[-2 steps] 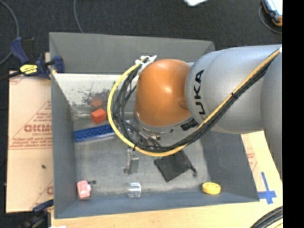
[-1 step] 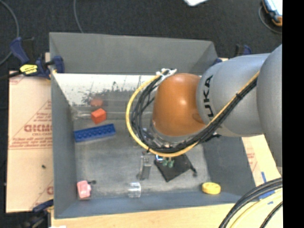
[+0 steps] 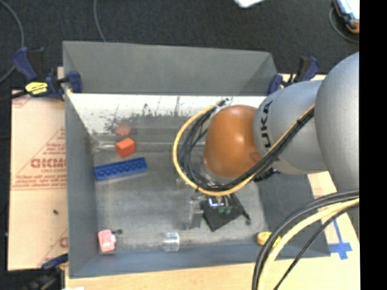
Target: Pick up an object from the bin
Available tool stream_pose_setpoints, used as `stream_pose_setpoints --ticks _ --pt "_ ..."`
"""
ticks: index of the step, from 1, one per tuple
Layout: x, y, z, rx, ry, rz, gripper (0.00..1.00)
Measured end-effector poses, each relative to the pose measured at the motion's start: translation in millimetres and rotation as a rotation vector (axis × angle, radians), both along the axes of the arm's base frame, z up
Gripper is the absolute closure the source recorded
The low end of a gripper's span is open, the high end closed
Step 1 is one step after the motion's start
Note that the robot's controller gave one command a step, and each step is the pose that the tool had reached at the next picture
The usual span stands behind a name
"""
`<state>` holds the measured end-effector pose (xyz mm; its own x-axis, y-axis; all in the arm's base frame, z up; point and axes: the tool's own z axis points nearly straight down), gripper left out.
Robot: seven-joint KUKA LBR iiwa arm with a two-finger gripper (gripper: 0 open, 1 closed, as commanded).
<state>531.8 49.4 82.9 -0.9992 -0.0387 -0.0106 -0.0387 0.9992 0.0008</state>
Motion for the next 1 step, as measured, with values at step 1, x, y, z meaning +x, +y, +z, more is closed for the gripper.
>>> stream_pose_setpoints --ticks 1 --pt "16.6 -28.3 -1.4 0.001 0.002 -0.125 0.0"
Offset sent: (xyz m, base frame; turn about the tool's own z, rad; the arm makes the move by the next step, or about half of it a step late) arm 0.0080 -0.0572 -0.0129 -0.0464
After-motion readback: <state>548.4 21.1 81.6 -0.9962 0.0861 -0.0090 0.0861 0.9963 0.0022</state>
